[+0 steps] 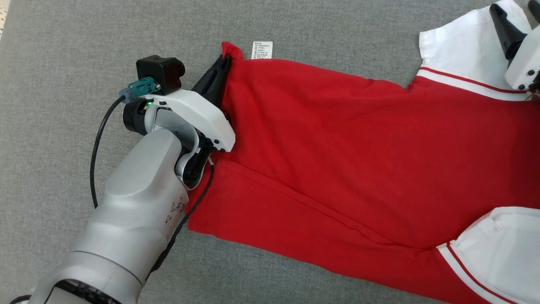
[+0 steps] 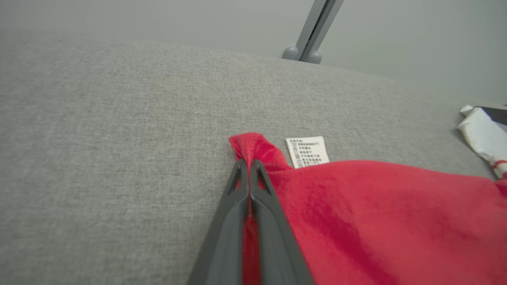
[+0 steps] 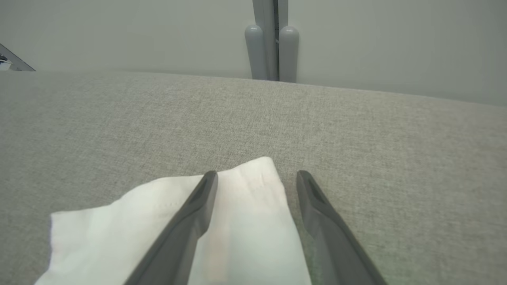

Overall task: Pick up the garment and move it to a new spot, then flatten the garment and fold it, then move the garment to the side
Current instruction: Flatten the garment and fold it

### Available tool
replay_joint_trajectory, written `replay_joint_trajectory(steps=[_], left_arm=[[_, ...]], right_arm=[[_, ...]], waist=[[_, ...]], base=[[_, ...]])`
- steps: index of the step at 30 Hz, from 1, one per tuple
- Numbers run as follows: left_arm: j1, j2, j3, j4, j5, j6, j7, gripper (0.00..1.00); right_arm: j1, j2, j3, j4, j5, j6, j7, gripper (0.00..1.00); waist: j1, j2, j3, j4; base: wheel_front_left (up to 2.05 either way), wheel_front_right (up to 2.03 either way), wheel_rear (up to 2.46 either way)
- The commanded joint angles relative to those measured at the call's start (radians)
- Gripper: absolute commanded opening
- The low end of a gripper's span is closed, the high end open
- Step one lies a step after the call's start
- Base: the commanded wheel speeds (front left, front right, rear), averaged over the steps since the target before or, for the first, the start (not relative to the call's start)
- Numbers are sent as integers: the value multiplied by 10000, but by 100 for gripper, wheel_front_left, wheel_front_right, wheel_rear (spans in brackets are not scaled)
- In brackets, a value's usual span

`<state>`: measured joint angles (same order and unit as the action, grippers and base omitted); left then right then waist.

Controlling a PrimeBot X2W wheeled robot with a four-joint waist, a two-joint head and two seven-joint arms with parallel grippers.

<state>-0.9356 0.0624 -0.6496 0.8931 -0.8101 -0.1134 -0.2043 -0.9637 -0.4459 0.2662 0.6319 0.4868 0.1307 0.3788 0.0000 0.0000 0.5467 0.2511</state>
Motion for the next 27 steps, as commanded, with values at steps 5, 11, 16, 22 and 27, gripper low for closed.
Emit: replay_joint_trajectory(steps=[5, 11, 16, 22, 27], left_arm=[[-238, -8, -134, 242, -148, -79, -85, 0], [-251, 20, -120, 500, -275, -113, -227, 0], [-10, 210, -65, 628, -289, -136, -346, 0], [391, 588, -21, 490, -221, -118, -475, 0], [780, 868, 105, 190, -294, 5, -529, 0]], right_arm=[[-477, 19, 638, 862, 634, 0, 385, 0], [-426, -213, 1102, 658, 1320, 0, -882, 0], [214, -503, 1161, -155, 2035, 0, -2439, 0], [1619, -838, 796, -1646, 2803, 0, -3700, 0], [2763, -967, 485, -2653, 3023, 0, -3975, 0]], waist=[[0, 0, -44, 12], [0, 0, -288, -152], [0, 0, -763, -404], [0, 0, -1428, -802], [0, 0, -1792, -1083]], base=[[0, 0, 0], [0, 0, 0], [0, 0, 0], [0, 0, 0], [0, 0, 0]])
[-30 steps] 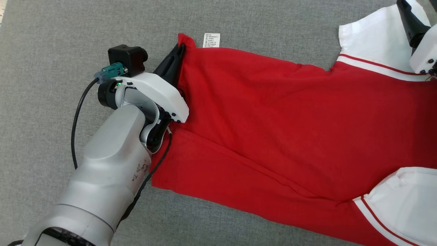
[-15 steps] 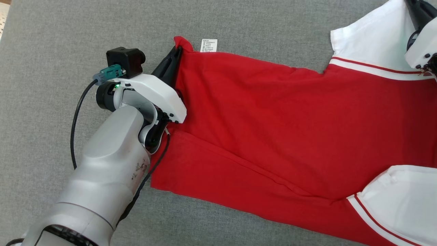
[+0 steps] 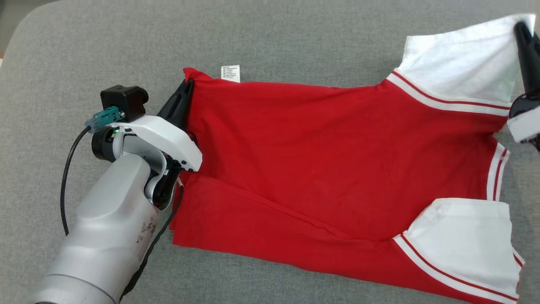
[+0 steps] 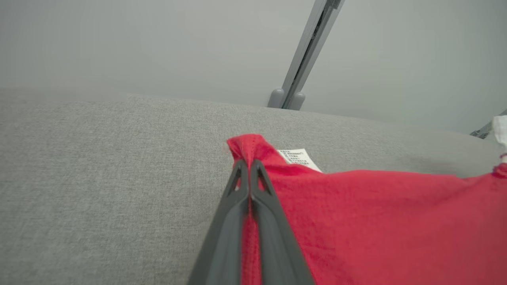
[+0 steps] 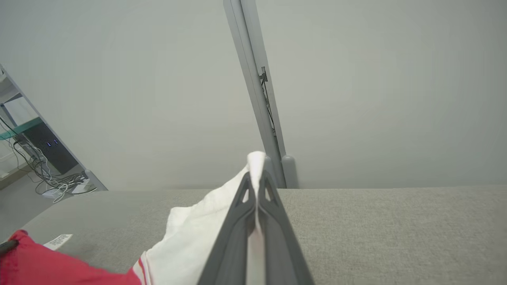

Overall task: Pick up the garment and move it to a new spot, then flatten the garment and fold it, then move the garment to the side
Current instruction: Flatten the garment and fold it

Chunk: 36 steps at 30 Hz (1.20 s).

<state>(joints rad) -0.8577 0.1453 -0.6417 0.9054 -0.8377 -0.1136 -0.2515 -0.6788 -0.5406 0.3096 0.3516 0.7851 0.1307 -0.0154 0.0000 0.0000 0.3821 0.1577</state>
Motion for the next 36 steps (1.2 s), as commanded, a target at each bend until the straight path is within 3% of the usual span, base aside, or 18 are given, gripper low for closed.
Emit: replay_joint_trajectory(steps=[1, 8, 17, 27, 28, 29, 30, 31, 36], left_arm=[[119, 115, 77, -71, -49, 5, -75, 0], [1505, 607, 432, -1440, -490, 106, -88, 0], [4260, 1730, 805, -4106, -1392, 907, 722, 0], [6359, 2544, 1139, -6402, -1985, 2022, 1263, 0], [6493, 2609, 1161, -6526, -1957, 2160, 1279, 0], [6588, 2621, 1201, -6632, -1935, 2259, 1191, 45], [6658, 2663, 1204, -6711, -1828, 2356, 1090, 100], [6725, 2711, 1186, -6789, -1655, 2505, 935, 100], [6891, 2605, 1424, -7419, -482, 3440, 21, 100]], right_arm=[[208, 3, -51, -102, 76, 0, -89, 0], [3073, 476, -864, -1939, 48, 0, -127, 0], [6853, 2208, -2035, -3268, -243, 1, 201, 0], [7996, 2847, -2628, -3563, -736, 0, 487, 0], [7971, 2926, -2529, -3598, -744, 0, 523, 16], [7935, 2927, -2469, -3626, -889, 2, 541, 37], [7902, 2868, -2458, -3638, -1149, 0, 476, 91], [7850, 2923, -2464, -3686, -1323, 0, 330, 100], [7623, 3190, -2784, -4322, -2761, 0, -542, 100]], waist=[[0, 0, -231, -212], [0, 0, -726, -529], [0, 0, -1077, -854], [0, 0, -1220, -1048], [0, 0, -1214, -1068], [0, 0, -1210, -1083], [0, 0, -1219, -1095], [0, 0, -1238, -1104], [0, 0, -1416, -1152]], base=[[0, 0, 0], [0, 0, 0], [0, 0, 0], [0, 0, 0], [0, 0, 0], [0, 0, 0], [0, 0, 0], [0, 0, 0], [0, 0, 0]])
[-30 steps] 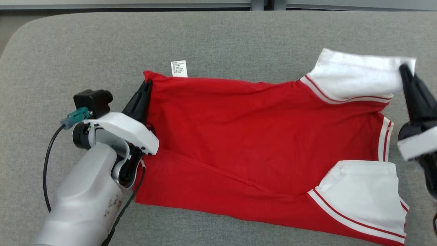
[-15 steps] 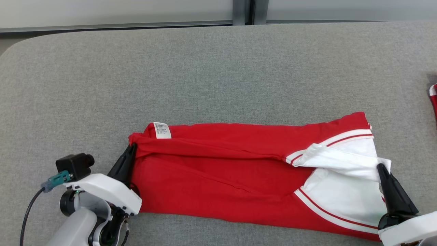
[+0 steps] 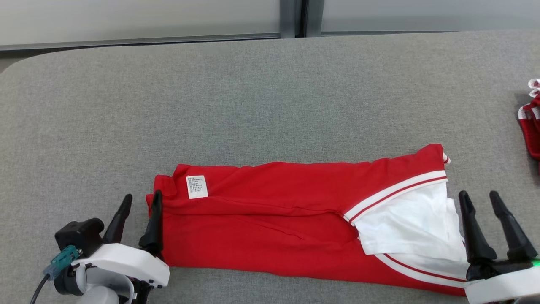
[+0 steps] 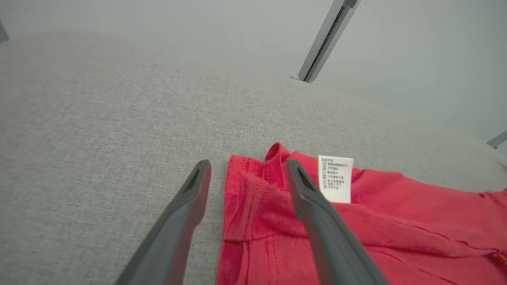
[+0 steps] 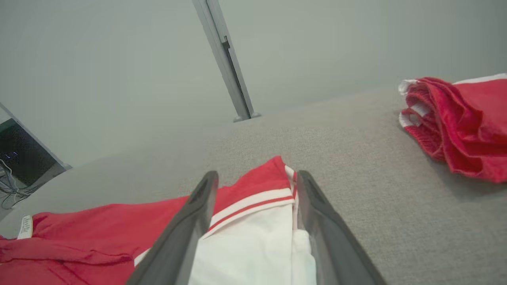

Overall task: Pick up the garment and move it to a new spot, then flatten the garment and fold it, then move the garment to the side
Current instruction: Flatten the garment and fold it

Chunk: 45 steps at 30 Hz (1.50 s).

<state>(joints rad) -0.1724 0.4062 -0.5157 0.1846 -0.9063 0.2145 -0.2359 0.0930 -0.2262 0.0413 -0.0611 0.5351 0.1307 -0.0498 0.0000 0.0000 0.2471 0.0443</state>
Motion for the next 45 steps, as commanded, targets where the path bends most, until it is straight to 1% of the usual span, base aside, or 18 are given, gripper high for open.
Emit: replay_joint_trajectory(steps=[1, 3, 4, 7, 9, 12, 18, 22, 28, 45], left_arm=[[54, -42, 263, -380, 526, 307, -208, 100], [142, -216, 549, -786, 1081, 557, -278, 100], [142, -216, 549, -786, 1081, 557, -278, 100], [306, -624, 1321, -1679, 2154, 740, -285, 100], [498, -920, 1815, -2173, 2723, 575, -289, 100], [823, -1171, 2278, -2509, 3446, 355, -292, 100], [1645, -1285, 2532, -2331, 4386, 23, -294, 100], [2047, -1309, 2511, -2109, 4695, -106, -297, 100], [2135, -1388, 2466, -1814, 4860, -292, -296, 100], [1802, -1438, 2434, -1258, 4808, -444, -297, 100]], right_arm=[[-153, 87, -182, -369, -522, 0, -314, 100], [-246, 144, -358, -762, -1090, 2, -458, 100], [-246, 144, -358, -762, -1090, 2, -458, 100], [-336, 248, -550, -1264, -1866, 0, -353, 100], [-314, 344, -654, -1501, -2315, 0, -187, 100], [-188, 568, -733, -1651, -2748, 0, 30, 100], [193, 878, -628, -1468, -2968, 0, 195, 100], [414, 981, -630, -1310, -2930, 0, 175, 100], [478, 1016, -771, -1187, -2901, 0, 209, 100], [421, 1039, -750, -1096, -2823, 0, 381, 100]], waist=[[0, 0, -119, -27], [0, 0, -237, -30], [0, 0, -237, -30], [0, 0, -418, -14], [0, 0, -554, -13], [0, 0, -778, -62], [0, 0, -1191, -153], [0, 0, -1321, -173], [0, 0, -1398, -108], [0, 0, -1408, -26]], base=[[0, 0, 0], [0, 0, 0], [0, 0, 0], [0, 0, 0], [0, 0, 0], [0, 0, 0], [0, 0, 0], [0, 0, 0], [0, 0, 0], [0, 0, 0]])
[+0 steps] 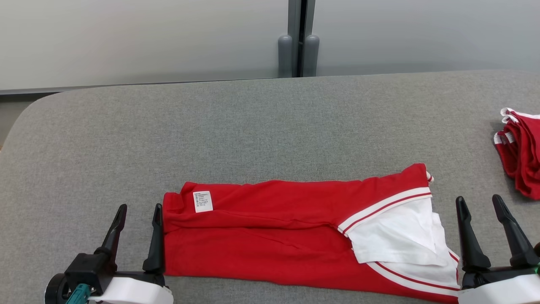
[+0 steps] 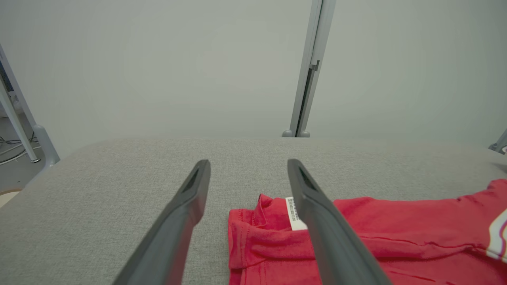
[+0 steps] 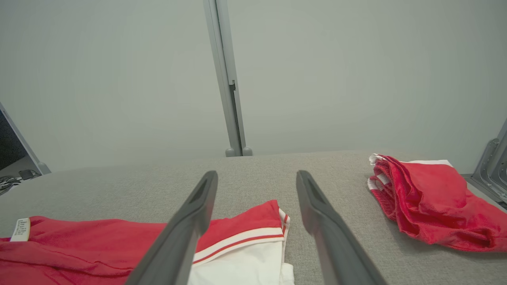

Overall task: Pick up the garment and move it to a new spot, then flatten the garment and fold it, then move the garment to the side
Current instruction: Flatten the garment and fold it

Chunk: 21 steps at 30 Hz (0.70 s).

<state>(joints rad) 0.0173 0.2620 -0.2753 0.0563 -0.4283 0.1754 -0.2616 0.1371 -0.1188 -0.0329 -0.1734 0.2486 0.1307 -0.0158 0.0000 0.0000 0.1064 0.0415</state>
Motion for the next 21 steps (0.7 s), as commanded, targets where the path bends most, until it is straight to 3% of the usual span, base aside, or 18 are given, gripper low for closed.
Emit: replay_joint_trajectory(steps=[1, 9, 21], left_arm=[[-104, -6, 34, 40, 33, -58, -40, 100], [-413, -43, -16, 26, 99, -144, -40, 100], [-1196, -492, -73, 23, 330, -432, -40, 100]], right_arm=[[-14, -37, -8, 40, 52, 0, 43, 100], [-217, -186, 344, 775, 367, 0, 205, 100], [-1214, -511, 667, 5367, 1668, 0, -49, 100]], waist=[[0, 0, -7, 10], [0, 0, 252, 169], [0, 0, 1325, 646]], base=[[0, 0, 0], [0, 0, 0], [0, 0, 0]])
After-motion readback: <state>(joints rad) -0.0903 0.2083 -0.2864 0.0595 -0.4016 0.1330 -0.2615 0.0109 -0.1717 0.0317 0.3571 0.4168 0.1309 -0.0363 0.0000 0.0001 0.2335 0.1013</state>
